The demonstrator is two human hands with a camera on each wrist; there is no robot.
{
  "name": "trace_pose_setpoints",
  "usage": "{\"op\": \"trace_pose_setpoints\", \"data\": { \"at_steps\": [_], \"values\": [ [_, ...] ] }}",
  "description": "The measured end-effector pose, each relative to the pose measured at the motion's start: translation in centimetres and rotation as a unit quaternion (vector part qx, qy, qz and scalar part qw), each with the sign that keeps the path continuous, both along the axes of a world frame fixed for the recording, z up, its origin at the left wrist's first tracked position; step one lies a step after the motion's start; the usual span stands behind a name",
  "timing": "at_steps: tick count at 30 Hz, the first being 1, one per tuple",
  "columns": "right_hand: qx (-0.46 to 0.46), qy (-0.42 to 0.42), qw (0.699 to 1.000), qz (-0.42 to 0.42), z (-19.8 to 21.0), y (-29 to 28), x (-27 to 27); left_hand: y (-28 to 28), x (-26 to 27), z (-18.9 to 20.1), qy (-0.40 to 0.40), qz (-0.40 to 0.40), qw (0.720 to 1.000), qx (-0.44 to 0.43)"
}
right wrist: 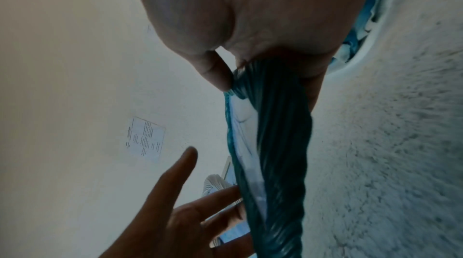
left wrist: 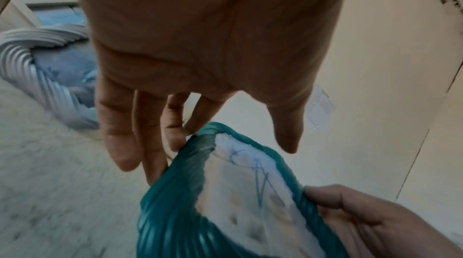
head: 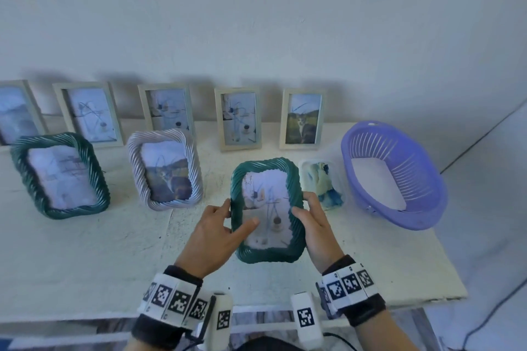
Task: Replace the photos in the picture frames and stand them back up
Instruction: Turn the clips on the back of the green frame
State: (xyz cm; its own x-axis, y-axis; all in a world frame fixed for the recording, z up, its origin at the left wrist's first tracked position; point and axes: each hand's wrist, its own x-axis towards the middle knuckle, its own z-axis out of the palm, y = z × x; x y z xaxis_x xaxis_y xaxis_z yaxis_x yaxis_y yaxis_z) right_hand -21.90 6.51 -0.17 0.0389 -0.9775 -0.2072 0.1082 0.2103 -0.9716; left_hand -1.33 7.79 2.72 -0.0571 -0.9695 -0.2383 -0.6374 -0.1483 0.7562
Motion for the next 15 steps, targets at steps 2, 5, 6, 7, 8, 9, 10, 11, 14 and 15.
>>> {"op": "trace_pose_setpoints", "data": {
  "at_steps": [2, 5, 6, 7, 8, 9, 10, 11, 14, 15],
  "values": [
    [-0.010, -0.011, 1.000, 0.005, 0.0, 0.8, 0.1, 0.2, -0.6, -0.8, 0.008, 0.005, 0.999, 0.032],
    [0.001, -0.054, 0.998, 0.024, 0.5, 1.5, 0.5, -0.1, -1.4, -2.2, 0.036, 0.024, 0.998, 0.053],
    [0.007, -0.074, 0.997, 0.033, 0.7, 1.7, 0.7, -0.1, -1.9, -2.3, 0.062, 0.024, 0.996, 0.060],
    [0.010, -0.085, 0.996, 0.036, 0.8, 1.8, 0.9, -0.2, -2.4, -2.4, 0.104, 0.025, 0.992, 0.073],
    [0.014, -0.101, 0.994, 0.037, 1.0, 1.8, 1.1, -0.1, -2.9, -2.4, 0.161, 0.026, 0.983, 0.087],
    [0.022, -0.121, 0.992, 0.030, 0.9, 1.8, 1.3, -0.1, -3.3, -2.3, 0.220, 0.030, 0.970, 0.101],
    [0.035, -0.141, 0.989, 0.020, 1.1, 1.7, 1.6, -0.1, -3.6, -2.2, 0.268, 0.037, 0.957, 0.109],
    [0.049, -0.153, 0.987, 0.004, 1.1, 1.4, 1.8, -0.1, -3.7, -2.2, 0.303, 0.043, 0.946, 0.109],
    [0.081, -0.111, 0.990, -0.019, 1.4, 0.7, 2.0, 0.3, -3.5, -2.6, 0.367, 0.021, 0.925, 0.100],
    [0.082, -0.088, 0.993, -0.018, 1.3, 0.5, 2.0, 0.4, -3.4, -2.9, 0.384, 0.009, 0.918, 0.101]
  ]
}}
